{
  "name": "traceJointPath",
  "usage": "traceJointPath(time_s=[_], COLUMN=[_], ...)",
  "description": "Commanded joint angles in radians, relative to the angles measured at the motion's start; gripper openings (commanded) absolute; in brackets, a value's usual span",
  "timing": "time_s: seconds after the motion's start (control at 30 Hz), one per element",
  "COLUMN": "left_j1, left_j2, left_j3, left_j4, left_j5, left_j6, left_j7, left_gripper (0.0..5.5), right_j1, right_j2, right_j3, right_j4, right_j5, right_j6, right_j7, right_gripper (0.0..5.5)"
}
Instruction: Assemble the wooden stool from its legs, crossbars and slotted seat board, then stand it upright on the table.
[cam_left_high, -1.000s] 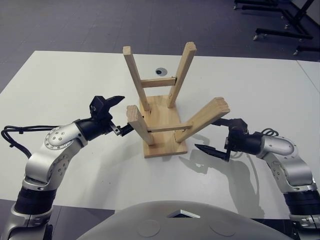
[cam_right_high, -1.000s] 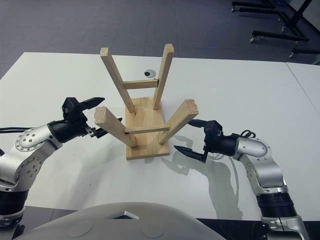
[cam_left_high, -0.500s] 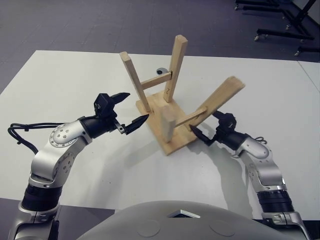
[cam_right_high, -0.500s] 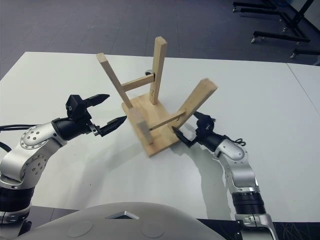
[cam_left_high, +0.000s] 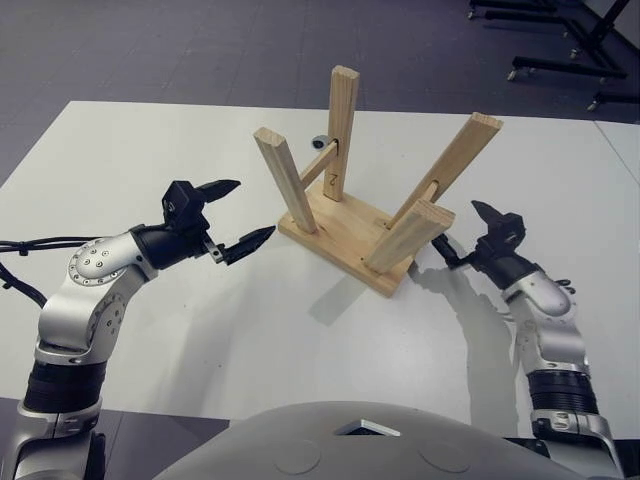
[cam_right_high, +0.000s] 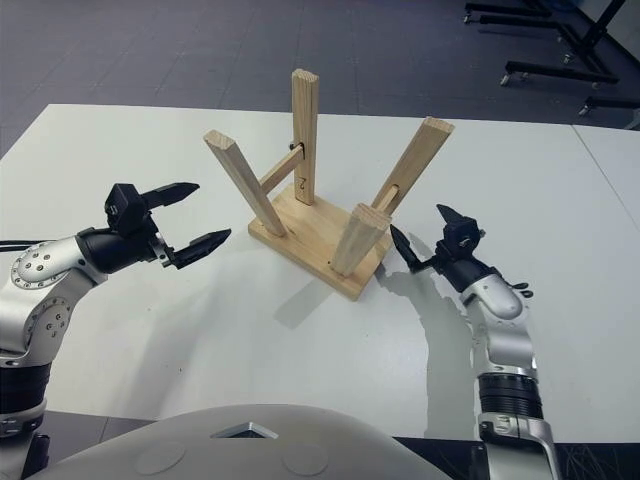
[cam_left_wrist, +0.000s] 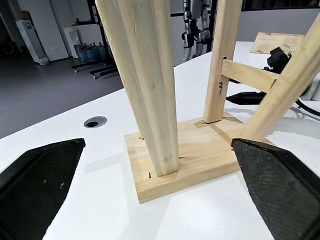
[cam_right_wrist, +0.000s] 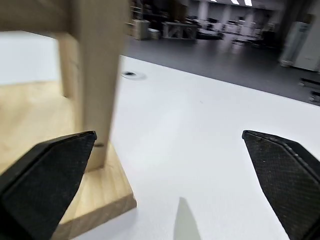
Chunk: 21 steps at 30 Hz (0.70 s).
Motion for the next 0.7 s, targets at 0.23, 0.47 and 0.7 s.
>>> traceJointPath(time_s=[0.23,0.47,0.7], left_j1=[-0.121,-0.112,-0.086], left_j2=[0.049,0.021,0.015], left_j3=[0.001,-0.027,-0.055], left_j4=[0.200,0.185,0.157], left_j5=[0.048,0.075,0.092], left_j6=[-0.147,-0.162,-0.160], left_j7=[-0.209,-0.194,-0.200], left_gripper=[5.40,5.40,5.40], right_j1=[0.159,0.164,0.154], right_j2=[-0.161,-0.075,0.002], right_j3=[0.063,0.224,0.245], right_j4=[-0.321,-0.393,-0.286], right_j5=[0.245,0.102,0.044], right_j6=[0.244,0.190,0.120], right_j7=[0.396,0.312,0.249], right_gripper=[5.39,5.39,4.35])
